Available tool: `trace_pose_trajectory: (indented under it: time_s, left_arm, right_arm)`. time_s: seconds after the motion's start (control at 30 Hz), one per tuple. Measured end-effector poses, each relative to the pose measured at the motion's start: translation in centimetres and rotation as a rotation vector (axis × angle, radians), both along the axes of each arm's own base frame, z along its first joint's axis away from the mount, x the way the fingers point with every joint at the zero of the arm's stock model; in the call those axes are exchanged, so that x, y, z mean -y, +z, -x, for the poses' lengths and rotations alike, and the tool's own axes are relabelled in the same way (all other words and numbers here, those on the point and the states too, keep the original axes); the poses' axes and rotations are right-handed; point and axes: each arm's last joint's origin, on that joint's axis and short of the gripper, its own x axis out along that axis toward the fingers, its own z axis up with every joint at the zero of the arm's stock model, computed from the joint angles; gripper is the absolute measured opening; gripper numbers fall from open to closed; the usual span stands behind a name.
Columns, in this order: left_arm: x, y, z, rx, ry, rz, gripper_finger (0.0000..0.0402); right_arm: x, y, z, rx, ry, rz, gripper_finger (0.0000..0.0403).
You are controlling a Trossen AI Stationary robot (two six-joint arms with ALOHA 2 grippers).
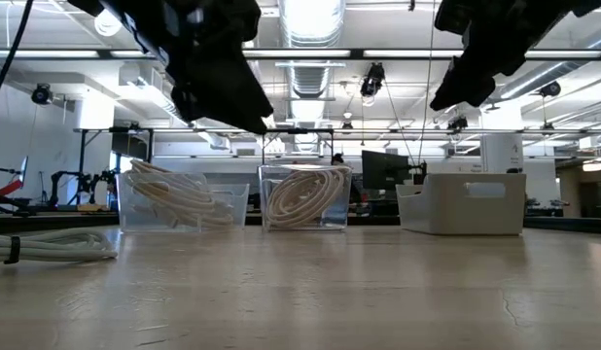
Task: Pick & Place USB Port
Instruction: Put the white USB cable into the gray bin
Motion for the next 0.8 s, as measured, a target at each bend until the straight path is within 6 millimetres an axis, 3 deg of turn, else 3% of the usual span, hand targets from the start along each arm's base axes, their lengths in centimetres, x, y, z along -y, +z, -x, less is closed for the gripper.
trace_pose_trajectory:
  time_s: [0.2,0.43,0.8]
  left_arm:
    - [-0.6,-0.7,0.5,-0.1,0.004,-0.02,0.0186]
    - [-1.5,-2.0,1.8,-0.313,-0.008,0.069,0.0171]
    - [0.6,-4.0,2.0,-0.455,-0.099,0.245,0.0165]
  right_arm:
    - [-1.2,-1.7,-1.3,0.115,0.066,0.014,0.0123]
    - [-1.4,-1.8,-2.7,0.117,0.147,0.113,0.0123]
    - [-1.7,-2.8,-4.2,0.06,0.229,0.221,0.0123]
